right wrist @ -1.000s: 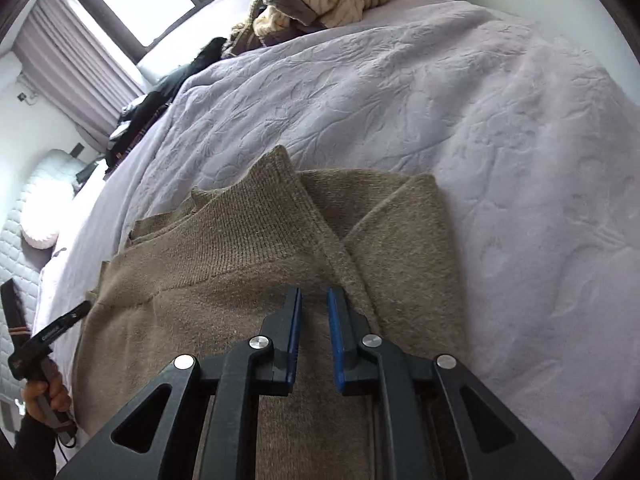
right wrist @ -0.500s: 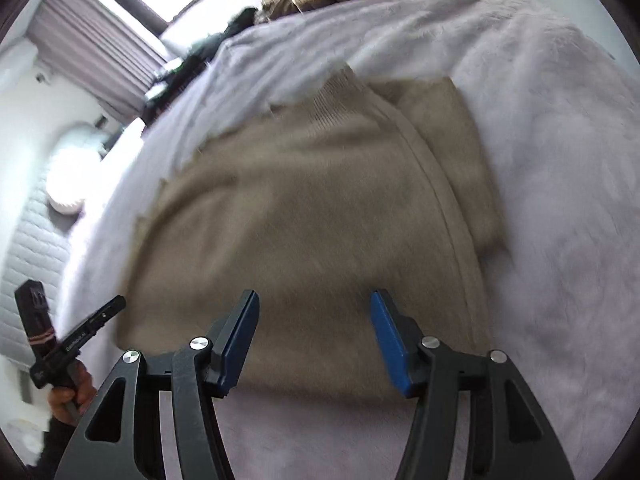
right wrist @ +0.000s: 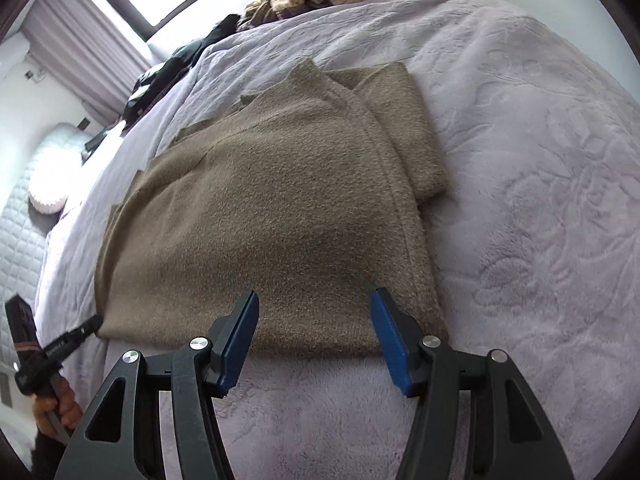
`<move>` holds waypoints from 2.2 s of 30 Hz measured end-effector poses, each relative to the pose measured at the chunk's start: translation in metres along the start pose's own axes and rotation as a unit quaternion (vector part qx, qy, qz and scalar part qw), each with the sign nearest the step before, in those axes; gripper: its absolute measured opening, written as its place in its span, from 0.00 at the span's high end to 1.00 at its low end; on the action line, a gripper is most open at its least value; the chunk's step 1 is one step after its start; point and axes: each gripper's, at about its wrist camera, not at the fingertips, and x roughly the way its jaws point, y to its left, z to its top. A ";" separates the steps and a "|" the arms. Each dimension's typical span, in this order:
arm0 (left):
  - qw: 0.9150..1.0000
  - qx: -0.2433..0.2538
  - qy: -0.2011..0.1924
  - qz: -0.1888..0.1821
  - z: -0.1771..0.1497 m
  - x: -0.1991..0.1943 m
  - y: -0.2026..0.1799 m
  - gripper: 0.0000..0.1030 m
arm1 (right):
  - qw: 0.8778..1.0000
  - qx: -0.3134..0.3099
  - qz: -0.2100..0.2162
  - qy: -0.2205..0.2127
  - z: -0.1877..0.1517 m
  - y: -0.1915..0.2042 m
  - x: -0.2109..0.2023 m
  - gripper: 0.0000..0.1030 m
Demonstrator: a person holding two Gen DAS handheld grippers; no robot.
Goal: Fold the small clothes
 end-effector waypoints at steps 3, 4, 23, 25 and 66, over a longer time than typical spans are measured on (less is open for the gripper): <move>1.000 -0.006 0.001 -0.002 0.000 0.002 0.000 0.94 | 1.000 0.024 0.001 -0.006 -0.003 -0.009 -0.006 0.40; 1.000 -0.007 0.002 -0.003 0.000 0.003 0.000 0.94 | 0.999 0.034 0.005 -0.008 -0.004 -0.013 -0.009 0.40; 1.000 -0.017 0.014 0.011 -0.016 -0.012 -0.006 0.94 | 0.992 0.118 0.043 -0.012 -0.024 -0.039 -0.030 0.33; 0.999 -0.019 0.019 0.019 -0.019 -0.013 -0.004 0.94 | 0.992 0.119 0.042 -0.013 -0.026 -0.037 -0.032 0.33; 0.995 -0.015 -0.027 0.092 -0.020 -0.053 0.021 0.01 | 0.988 0.001 0.128 0.086 -0.055 0.136 0.028 0.31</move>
